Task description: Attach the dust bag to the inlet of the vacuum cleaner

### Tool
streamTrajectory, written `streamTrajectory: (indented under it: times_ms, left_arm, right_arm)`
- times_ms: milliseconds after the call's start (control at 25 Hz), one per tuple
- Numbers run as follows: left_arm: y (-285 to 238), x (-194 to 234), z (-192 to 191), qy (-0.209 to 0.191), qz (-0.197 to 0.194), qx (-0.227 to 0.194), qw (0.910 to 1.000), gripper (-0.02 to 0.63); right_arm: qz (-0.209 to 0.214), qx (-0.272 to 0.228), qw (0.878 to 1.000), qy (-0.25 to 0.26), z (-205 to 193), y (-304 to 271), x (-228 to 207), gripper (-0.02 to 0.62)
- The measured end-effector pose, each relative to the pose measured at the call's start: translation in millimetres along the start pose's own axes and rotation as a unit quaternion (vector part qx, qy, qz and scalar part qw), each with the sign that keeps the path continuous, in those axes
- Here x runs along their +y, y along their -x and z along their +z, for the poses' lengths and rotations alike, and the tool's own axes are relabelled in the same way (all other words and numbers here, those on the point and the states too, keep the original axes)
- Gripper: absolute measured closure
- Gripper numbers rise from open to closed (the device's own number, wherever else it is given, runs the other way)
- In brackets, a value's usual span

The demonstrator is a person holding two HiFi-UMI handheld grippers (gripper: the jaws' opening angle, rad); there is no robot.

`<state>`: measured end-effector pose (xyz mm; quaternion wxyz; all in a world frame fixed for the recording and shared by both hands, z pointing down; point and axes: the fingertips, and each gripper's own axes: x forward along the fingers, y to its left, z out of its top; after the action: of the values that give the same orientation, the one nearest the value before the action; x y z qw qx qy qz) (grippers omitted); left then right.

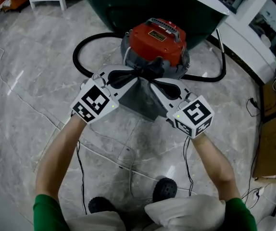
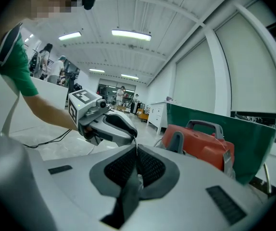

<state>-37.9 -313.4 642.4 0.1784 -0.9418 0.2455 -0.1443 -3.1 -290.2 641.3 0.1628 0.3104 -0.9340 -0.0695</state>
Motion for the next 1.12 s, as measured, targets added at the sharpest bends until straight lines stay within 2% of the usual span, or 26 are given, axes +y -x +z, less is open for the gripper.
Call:
streamTrajectory:
  times_ms: [200,1120]
  left_arm:
    - [0,1,-1,0.003,-0.001,-0.004,1.0000,0.558]
    - [-20,8,2,-0.029,-0.013,-0.002,0.9995,0.557]
  right_arm:
    - [0.000,0.005,1.000,0.005,1,-1,-2,0.577]
    - [-0.022,-0.007,1.000,-0.009,-6,0,-24,0.575]
